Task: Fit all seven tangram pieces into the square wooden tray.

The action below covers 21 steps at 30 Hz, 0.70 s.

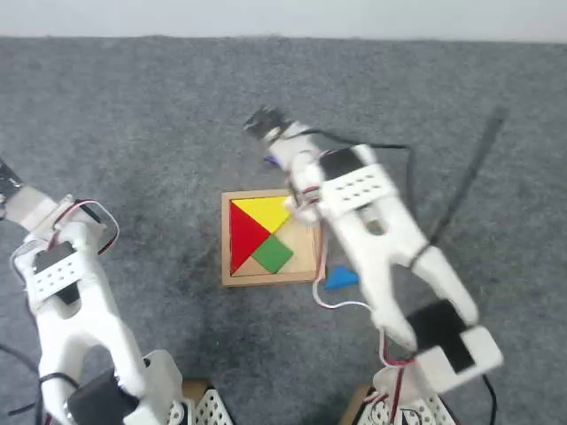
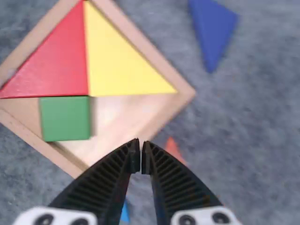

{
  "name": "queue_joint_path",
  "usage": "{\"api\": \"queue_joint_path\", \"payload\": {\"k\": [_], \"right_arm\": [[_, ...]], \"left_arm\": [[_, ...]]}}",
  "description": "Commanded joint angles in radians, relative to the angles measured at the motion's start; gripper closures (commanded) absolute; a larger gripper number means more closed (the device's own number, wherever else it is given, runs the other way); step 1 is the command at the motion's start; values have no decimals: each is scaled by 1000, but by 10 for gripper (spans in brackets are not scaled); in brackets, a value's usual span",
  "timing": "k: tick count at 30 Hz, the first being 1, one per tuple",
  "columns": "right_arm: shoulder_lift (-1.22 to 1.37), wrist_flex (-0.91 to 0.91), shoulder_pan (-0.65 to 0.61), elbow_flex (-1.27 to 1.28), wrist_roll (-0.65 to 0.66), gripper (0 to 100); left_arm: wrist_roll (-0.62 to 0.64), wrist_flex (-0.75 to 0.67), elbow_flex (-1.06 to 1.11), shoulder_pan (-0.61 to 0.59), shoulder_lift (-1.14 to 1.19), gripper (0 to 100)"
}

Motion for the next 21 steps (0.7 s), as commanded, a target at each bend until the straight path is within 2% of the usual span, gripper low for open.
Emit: {"api": "queue_joint_path", "payload": {"k": [1, 5, 8, 18, 21], "right_arm": [[-82, 19, 74, -37, 38, 956], [-21, -13, 77, -66, 44, 854], [101, -16, 67, -181, 40, 786], [639, 79, -18, -807, 80, 779], [794, 79, -24, -1017, 57, 782]], "left_arm": [[8, -25, -51, 8, -35, 987], [8, -25, -51, 8, -35, 987], [8, -25, -51, 8, -35, 987], [8, -25, -51, 9, -35, 987], [8, -23, -51, 21, -35, 987]]}}
